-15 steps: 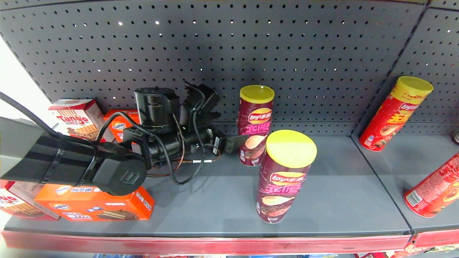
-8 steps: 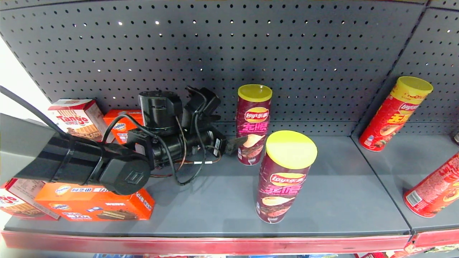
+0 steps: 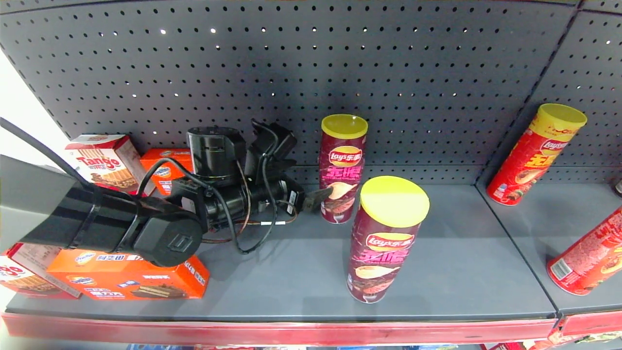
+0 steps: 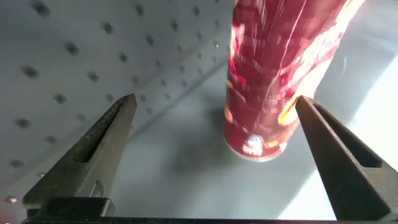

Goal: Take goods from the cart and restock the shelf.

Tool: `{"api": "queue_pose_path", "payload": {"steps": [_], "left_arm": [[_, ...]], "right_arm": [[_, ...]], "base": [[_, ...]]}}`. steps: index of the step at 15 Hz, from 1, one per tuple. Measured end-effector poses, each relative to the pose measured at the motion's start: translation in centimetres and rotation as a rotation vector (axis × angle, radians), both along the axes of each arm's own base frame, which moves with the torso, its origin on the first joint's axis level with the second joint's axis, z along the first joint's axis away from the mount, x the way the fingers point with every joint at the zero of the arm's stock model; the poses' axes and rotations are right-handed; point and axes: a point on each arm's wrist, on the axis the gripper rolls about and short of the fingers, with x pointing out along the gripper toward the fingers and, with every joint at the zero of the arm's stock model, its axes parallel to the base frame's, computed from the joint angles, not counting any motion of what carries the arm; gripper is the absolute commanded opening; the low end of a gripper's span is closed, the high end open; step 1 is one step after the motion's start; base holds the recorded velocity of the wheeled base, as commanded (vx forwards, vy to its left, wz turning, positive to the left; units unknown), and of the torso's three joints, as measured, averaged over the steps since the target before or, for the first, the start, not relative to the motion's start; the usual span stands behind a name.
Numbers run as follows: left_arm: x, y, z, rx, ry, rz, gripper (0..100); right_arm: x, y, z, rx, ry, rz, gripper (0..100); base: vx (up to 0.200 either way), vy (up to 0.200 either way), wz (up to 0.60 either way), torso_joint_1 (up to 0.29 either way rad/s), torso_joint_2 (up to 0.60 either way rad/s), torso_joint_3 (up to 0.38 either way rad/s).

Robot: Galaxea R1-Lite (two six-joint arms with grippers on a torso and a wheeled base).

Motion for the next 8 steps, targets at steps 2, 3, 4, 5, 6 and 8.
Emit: {"api": "queue_pose_path", "payload": {"steps": [2,3,4,5,6,8], "left_arm": [[-0.6,-0.5,-0.6,0.011,0.019,-0.02,100],[-0.8,-0.8,-0.7,0.014,0.023,-0.03,100],[-0.8,-1.0,-0.8,0.015,0.025,-0.034,100],[-0.8,-1.2,-1.0,0.017,0.027,-0.037,100],[-0.7,-1.4,-1.1,0.018,0.028,-0.036,100],[-0.3,-1.7,-1.4,0.021,0.031,-0.033,100]], "right_arm": [[0.0,0.0,0.0,0.0,0.0,0.0,100],[0.0,0.0,0.0,0.0,-0.001,0.0,100],[0.0,0.0,0.0,0.0,-0.001,0.0,100],[0.0,0.0,0.0,0.0,0.0,0.0,100],[0.0,0.0,0.0,0.0,-0.001,0.0,100],[0.0,0.0,0.0,0.0,0.0,0.0,100]], "base": [[0.0,0.0,0.0,0.0,0.0,0.0],[0.0,0.0,0.0,0.0,0.0,0.0],[0.0,0.0,0.0,0.0,0.0,0.0],[0.0,0.0,0.0,0.0,0.0,0.0],[0.0,0.0,0.0,0.0,0.0,0.0],[0.0,0.0,0.0,0.0,0.0,0.0]]}}
